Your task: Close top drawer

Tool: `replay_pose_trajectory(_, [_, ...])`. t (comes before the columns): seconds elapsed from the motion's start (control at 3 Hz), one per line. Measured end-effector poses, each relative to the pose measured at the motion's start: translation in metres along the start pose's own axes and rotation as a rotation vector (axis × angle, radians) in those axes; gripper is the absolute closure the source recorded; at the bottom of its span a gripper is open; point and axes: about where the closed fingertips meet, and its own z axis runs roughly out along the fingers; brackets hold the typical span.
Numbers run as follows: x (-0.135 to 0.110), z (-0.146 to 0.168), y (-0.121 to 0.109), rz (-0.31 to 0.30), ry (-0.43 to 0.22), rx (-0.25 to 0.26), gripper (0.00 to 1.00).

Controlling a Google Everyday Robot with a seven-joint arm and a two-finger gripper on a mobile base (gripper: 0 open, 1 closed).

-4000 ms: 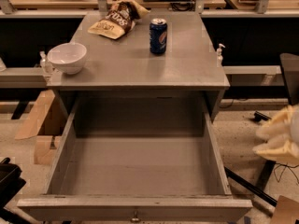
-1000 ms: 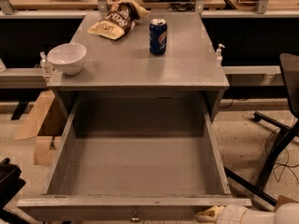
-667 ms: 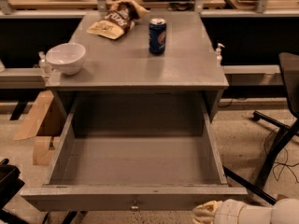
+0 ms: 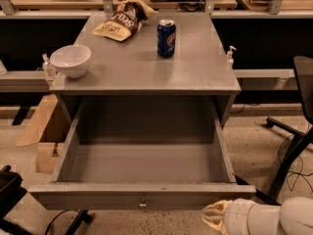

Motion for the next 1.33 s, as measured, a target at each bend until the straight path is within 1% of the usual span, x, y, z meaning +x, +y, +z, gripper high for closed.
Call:
replay_pose_trajectory(0.33, [-0.009, 0.012, -0.028, -0.025, 0.001, 0.011, 1.00])
replay_pose_trajectory(0.67, [-0.012, 0.013, -0.032, -0.031, 0.003, 0.015, 1.00])
replay_pose_trajectory(1.0, [-0.028, 0.025, -0.059, -0.057, 0.007, 0.019, 1.00])
replay_pose_trajectory(1.33, [-0.043, 0.033, -0.088, -0.076, 0.017, 0.033, 1.00])
